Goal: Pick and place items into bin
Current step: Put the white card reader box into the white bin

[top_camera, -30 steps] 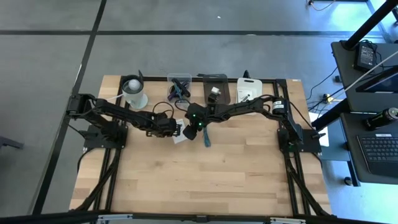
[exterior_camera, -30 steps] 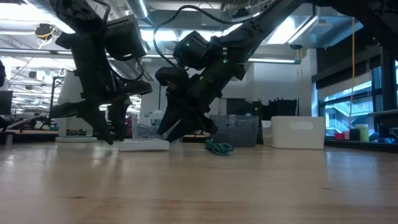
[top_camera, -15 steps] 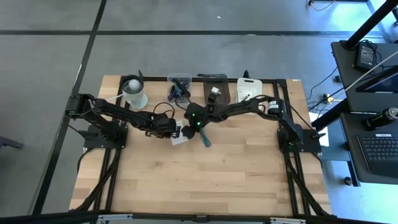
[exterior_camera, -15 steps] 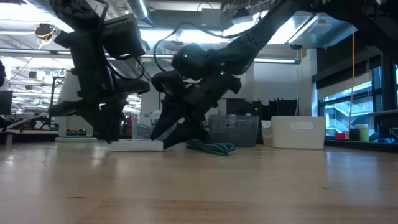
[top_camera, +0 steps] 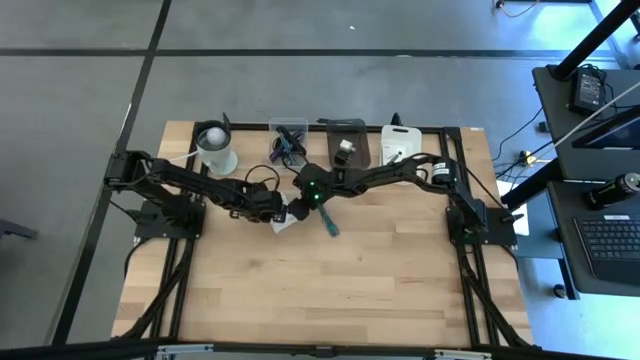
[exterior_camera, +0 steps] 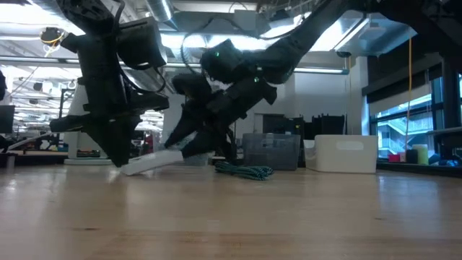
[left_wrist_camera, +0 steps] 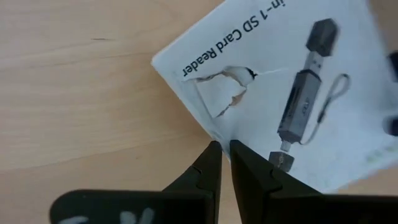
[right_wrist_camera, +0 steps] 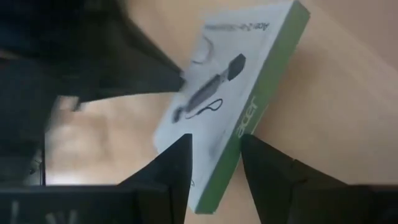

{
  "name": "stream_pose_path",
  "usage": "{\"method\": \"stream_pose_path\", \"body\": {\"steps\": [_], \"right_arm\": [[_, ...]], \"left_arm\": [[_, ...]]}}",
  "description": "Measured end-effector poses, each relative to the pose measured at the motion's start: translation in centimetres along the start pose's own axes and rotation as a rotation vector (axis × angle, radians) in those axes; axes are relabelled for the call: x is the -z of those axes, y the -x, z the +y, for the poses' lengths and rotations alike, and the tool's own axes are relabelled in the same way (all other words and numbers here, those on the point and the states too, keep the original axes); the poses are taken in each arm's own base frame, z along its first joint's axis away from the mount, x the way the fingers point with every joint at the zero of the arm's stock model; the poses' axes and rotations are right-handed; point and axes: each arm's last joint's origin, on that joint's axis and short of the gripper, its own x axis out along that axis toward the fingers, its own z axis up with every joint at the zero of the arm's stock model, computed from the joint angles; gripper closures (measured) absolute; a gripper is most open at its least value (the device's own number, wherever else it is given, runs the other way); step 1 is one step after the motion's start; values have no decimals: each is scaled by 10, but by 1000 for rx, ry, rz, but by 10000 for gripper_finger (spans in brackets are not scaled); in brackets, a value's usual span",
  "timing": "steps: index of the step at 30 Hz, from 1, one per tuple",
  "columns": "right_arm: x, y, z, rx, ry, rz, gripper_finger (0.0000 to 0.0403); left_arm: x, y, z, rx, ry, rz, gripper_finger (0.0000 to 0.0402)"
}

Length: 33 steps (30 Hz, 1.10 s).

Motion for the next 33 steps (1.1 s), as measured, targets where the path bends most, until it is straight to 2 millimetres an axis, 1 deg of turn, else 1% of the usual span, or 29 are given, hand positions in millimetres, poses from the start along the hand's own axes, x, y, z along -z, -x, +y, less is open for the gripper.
{"method": "stream_pose_path", "body": {"steps": [5, 8, 11, 15, 18, 21, 25, 29, 33], "right_arm": [[-6, 8, 20, -83, 85, -34, 262], [-5, 9, 20, -129, 81, 17, 262], [-3, 9, 20, -136, 66, 53, 263], [3, 7, 22, -191, 35, 132, 273], [9, 3, 23, -148, 40, 119, 285], [9, 2, 24, -82, 47, 60, 297], [8, 2, 23, -70, 23, 49, 304], [6, 4, 20, -89, -14, 67, 301], [5, 4, 20, -132, -17, 105, 284]], "left_arm": [[0, 0, 1, -4, -23, 0, 375], [0, 0, 0, 4, -37, -10, 375], [-1, -1, -1, 7, -35, -21, 375], [-3, -2, -2, 14, -26, -39, 375], [-3, -2, -2, 22, -30, -43, 375], [-3, -3, -4, 48, -44, -42, 375], [-3, -3, -5, 49, -46, -36, 375], [-3, -2, -4, 41, -48, -31, 375], [-3, -2, -3, 39, -66, -30, 375]]}}
